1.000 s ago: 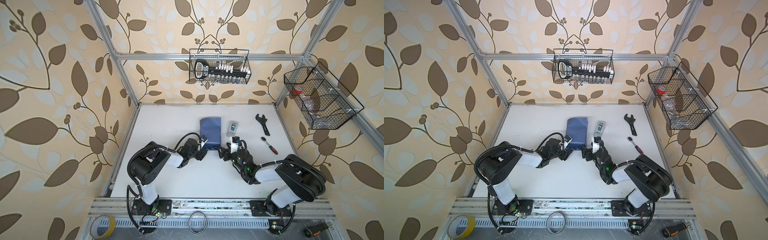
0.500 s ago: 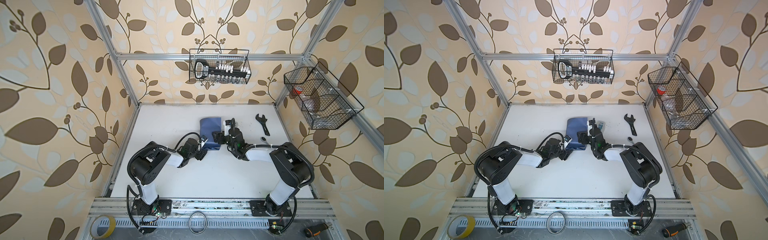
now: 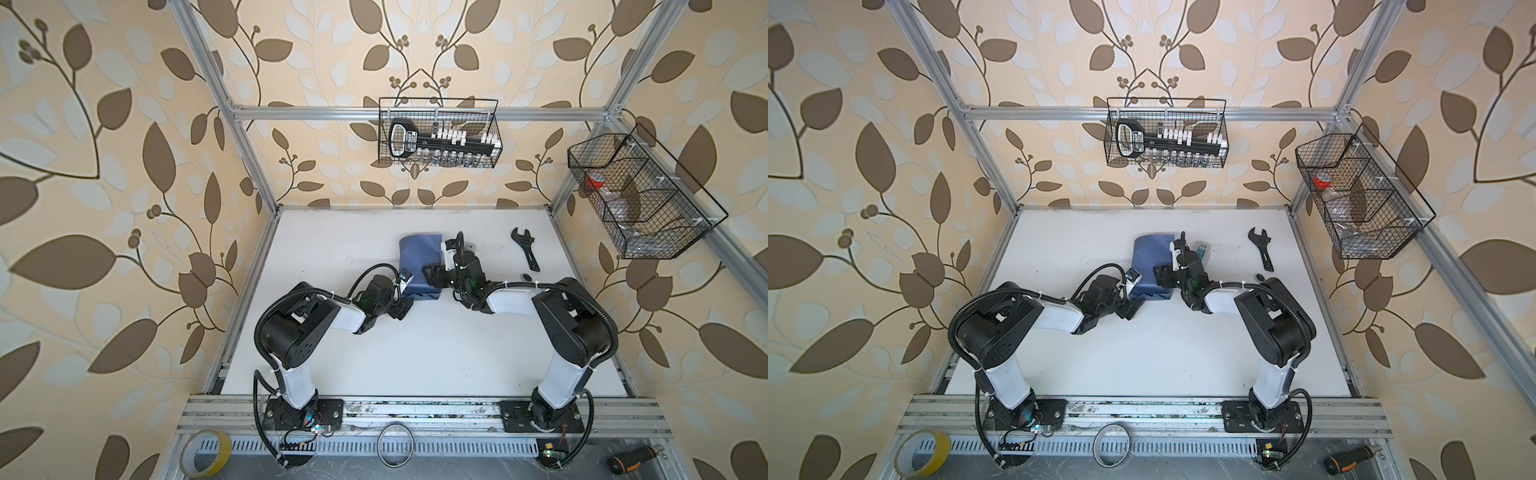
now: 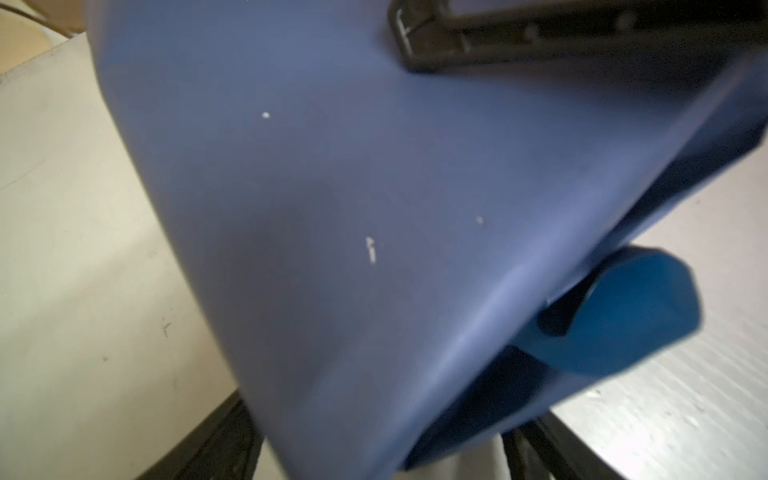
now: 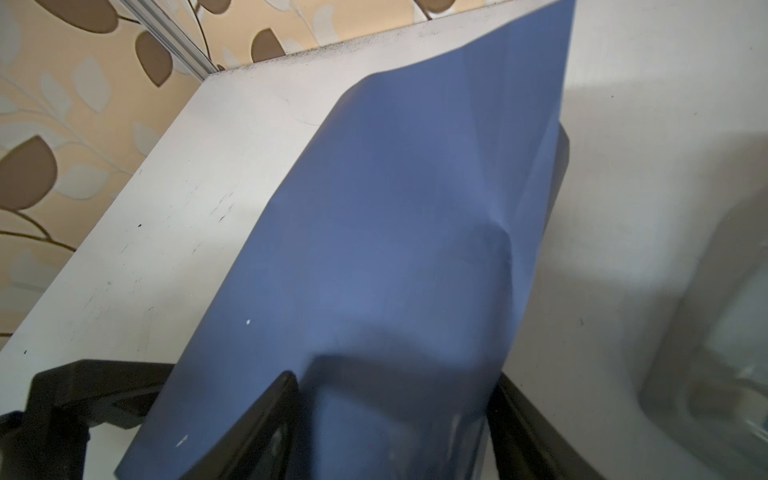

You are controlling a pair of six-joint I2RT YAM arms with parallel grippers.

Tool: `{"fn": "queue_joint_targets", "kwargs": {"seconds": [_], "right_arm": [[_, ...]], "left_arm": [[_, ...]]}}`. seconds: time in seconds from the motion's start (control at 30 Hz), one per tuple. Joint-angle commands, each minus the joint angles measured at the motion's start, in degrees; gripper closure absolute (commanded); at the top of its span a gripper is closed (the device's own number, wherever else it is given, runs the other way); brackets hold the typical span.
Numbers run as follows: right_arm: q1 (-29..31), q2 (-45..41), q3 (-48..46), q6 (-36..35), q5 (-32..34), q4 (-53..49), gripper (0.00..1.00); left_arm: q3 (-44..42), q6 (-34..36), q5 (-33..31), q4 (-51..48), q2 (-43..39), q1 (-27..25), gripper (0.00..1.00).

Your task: Wrap the gift box in paper

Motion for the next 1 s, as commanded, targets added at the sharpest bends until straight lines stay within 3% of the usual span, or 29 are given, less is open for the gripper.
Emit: {"fn": "queue_joint_targets", "kwargs": {"seconds": [0.0,0.53,0.97], "right_arm": [[-0.19,1.61,-3.13,-3.92,-2.54,-8.88,0.31],[-0.19,-0.91,-5.33,-2.85,-7.03,-10.37,0.31],[1.25,-6.55,-10.61,-1.31,-7.36,-10.21,0.31]], "left_arm": [[2.57,0.07,3.31,-0.4,0.67,0.83,0.12],[5.21,-2.19,11.65,-3.14,0.25,0.41,0.2],[-0.95,-3.14,6.68,-1.12,-4.12,-4.66,0.23]]}}
